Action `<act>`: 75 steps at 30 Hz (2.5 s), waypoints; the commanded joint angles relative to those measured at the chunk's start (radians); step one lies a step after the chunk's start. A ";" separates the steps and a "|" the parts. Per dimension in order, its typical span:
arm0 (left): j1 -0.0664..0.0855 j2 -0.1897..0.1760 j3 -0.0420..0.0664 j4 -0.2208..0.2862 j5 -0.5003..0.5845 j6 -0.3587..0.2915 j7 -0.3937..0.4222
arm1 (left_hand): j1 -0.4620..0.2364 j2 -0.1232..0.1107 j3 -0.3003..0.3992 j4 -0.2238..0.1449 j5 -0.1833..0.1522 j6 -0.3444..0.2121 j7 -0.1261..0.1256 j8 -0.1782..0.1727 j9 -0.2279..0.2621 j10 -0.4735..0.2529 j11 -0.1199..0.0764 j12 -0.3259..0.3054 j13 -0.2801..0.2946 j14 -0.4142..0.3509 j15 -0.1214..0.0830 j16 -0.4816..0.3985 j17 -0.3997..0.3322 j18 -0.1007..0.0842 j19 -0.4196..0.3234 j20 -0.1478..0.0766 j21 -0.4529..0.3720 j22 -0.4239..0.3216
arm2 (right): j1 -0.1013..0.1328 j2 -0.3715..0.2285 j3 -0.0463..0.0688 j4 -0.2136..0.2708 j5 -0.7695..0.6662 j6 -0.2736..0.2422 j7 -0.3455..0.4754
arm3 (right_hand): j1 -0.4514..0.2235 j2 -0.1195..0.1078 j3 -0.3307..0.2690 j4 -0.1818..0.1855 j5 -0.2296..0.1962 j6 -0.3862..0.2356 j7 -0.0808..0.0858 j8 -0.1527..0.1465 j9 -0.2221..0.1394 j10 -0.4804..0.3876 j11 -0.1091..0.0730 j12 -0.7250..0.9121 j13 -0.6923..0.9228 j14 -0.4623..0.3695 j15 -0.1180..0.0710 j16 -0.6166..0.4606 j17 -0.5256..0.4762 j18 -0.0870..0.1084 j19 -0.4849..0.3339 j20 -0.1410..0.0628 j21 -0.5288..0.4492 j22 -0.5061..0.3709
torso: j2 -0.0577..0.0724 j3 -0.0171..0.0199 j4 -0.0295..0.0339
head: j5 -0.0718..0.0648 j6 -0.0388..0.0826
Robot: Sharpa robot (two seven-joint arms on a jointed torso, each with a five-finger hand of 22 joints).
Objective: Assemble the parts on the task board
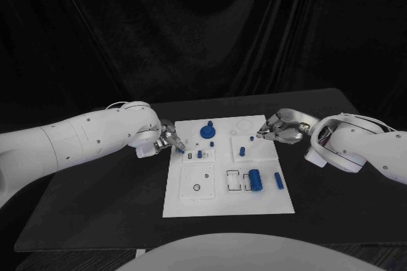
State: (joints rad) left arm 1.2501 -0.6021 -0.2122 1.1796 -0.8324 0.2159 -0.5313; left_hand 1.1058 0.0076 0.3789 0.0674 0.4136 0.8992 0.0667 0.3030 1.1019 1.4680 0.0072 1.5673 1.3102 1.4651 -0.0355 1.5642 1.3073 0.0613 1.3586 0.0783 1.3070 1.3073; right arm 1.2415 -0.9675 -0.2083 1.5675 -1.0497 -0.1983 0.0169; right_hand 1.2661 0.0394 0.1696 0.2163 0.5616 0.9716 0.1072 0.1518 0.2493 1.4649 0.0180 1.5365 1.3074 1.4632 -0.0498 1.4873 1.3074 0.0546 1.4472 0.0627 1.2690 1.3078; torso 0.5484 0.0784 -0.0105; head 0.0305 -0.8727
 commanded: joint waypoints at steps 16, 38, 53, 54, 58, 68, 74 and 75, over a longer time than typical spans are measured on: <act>-0.011 0.024 0.001 0.010 -0.001 -0.030 0.014 | -0.006 0.002 0.012 -0.001 -0.003 0.000 -0.001 -0.004 -0.001 0.103 -0.005 0.004 0.261 0.106 -0.003 0.007 0.263 0.006 0.003 -0.003 0.003 0.174 | -0.009 -0.001 0.001 -0.002 0.000 0.006 -0.015 | 0.011 -0.002 0.003 -0.008 0.007 -0.004 -0.002 -0.004 0.001 0.058 0.006 -0.006 0.184 0.079 0.004 -0.004 0.121 0.015 -0.005 0.000 -0.008 0.170 | 0.001 0.0000 -0.0003 | -0.003 0.000; -0.021 0.028 0.000 0.013 -0.001 -0.015 0.015 | -0.007 0.004 0.015 -0.001 -0.004 -0.001 -0.001 -0.004 0.000 0.102 -0.005 0.003 0.260 0.106 -0.003 0.007 0.263 0.007 0.000 -0.003 -0.001 0.172 | -0.010 0.003 0.001 -0.007 0.000 0.007 -0.016 | 0.011 -0.002 0.004 -0.009 0.009 -0.004 -0.001 -0.004 0.001 0.057 0.006 -0.007 0.182 0.078 0.004 -0.005 0.119 0.015 -0.007 0.000 -0.011 0.169 | 0.001 0.0002 -0.0002 | 0.005 0.000; -0.027 0.033 0.000 0.006 -0.001 -0.005 0.019 | -0.006 0.007 0.020 -0.003 -0.006 -0.002 -0.001 -0.004 0.000 0.095 -0.005 -0.003 0.255 0.106 -0.003 0.007 0.263 0.009 -0.005 -0.003 -0.009 0.170 | -0.011 0.003 0.001 -0.006 0.000 0.013 -0.019 | 0.011 -0.002 0.005 -0.010 0.010 -0.005 -0.001 -0.005 0.001 0.056 0.006 -0.007 0.180 0.078 0.004 -0.006 0.117 0.016 -0.008 0.000 -0.015 0.168 | 0.001 0.0002 -0.0003 | 0.004 0.000; -0.028 0.032 0.000 0.007 -0.001 -0.004 0.019 | -0.006 0.007 0.020 -0.003 -0.006 -0.002 -0.001 -0.004 0.000 0.095 -0.005 -0.003 0.255 0.106 -0.003 0.007 0.263 0.009 -0.005 -0.003 -0.009 0.170 | -0.011 0.003 0.001 -0.006 0.000 0.013 -0.020 | 0.011 -0.002 0.005 -0.010 0.010 -0.005 -0.001 -0.005 0.001 0.056 0.006 -0.007 0.180 0.078 0.004 -0.006 0.117 0.016 -0.008 0.000 -0.015 0.168 | 0.001 0.0002 -0.0003 | 0.004 0.000; -0.029 0.030 0.000 0.011 -0.001 -0.003 0.020 | -0.006 0.007 0.020 -0.003 -0.006 -0.002 -0.001 -0.004 0.001 0.095 -0.005 -0.004 0.255 0.106 -0.003 0.007 0.263 0.009 -0.006 -0.003 -0.009 0.170 | -0.011 0.005 0.001 -0.007 0.000 0.014 -0.020 | 0.011 -0.002 0.005 -0.011 0.011 -0.005 -0.001 -0.005 0.001 0.055 0.007 -0.008 0.180 0.077 0.005 -0.007 0.117 0.016 -0.008 0.000 -0.016 0.168 | 0.001 0.0001 -0.0003 | 0.005 0.000; -0.033 0.028 0.000 0.010 -0.001 -0.002 0.020 | -0.004 0.007 0.025 -0.007 -0.007 -0.004 -0.001 -0.004 0.002 0.092 -0.005 -0.006 0.253 0.106 -0.003 0.007 0.263 0.009 -0.007 -0.004 -0.011 0.169 | -0.014 0.006 0.001 -0.006 0.000 0.019 -0.024 | 0.011 -0.002 0.005 -0.011 0.011 -0.005 -0.001 -0.005 0.001 0.055 0.007 -0.008 0.180 0.077 0.005 -0.007 0.117 0.016 -0.008 0.000 -0.016 0.168 | 0.001 0.0002 -0.0001 | 0.005 0.000; -0.034 0.019 0.000 0.019 -0.001 0.002 0.016 | -0.003 0.006 0.028 -0.010 -0.007 -0.004 -0.001 -0.004 0.002 0.091 -0.005 -0.007 0.252 0.106 -0.003 0.007 0.263 0.010 -0.008 -0.004 -0.013 0.169 | -0.014 0.005 0.001 -0.006 0.000 0.021 -0.026 | 0.011 -0.003 0.005 -0.011 0.011 -0.006 0.000 -0.006 0.001 0.055 0.007 -0.008 0.179 0.077 0.005 -0.007 0.115 0.017 -0.010 0.001 -0.019 0.167 | 0.001 0.0001 -0.0003 | 0.006 0.000; -0.034 0.017 0.000 0.021 -0.001 0.002 0.016 | -0.003 0.006 0.028 -0.010 -0.007 -0.004 -0.001 -0.004 0.002 0.089 -0.005 -0.008 0.251 0.106 -0.003 0.007 0.263 0.010 -0.010 -0.004 -0.015 0.168 | -0.014 0.005 0.001 -0.006 0.000 0.021 -0.026 | 0.011 -0.003 0.005 -0.011 0.011 -0.006 0.000 -0.006 0.001 0.055 0.007 -0.008 0.179 0.077 0.005 -0.007 0.115 0.017 -0.010 0.001 -0.019 0.167 | 0.001 0.0001 -0.0003 | 0.005 0.000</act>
State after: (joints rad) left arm 1.2230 -0.5830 -0.2096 1.1974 -0.8322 0.1964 -0.5174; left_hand 1.1060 0.0074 0.3993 0.0579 0.4100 0.8987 0.0702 0.3030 1.1035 1.4680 0.0072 1.5629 1.3102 1.4650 -0.0355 1.5642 1.3073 0.0613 1.3549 0.0747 1.2954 1.3073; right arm 1.2301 -0.9616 -0.2083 1.5603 -1.0497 -0.1854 0.0109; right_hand 1.2661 0.0394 0.1752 0.2107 0.5686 0.9716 0.1072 0.1518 0.2490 1.4649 0.0180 1.5328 1.3073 1.4632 -0.0498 1.4830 1.3074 0.0546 1.4473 0.0627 1.2571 1.3081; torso 0.5490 0.0785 -0.0107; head 0.0363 -0.8727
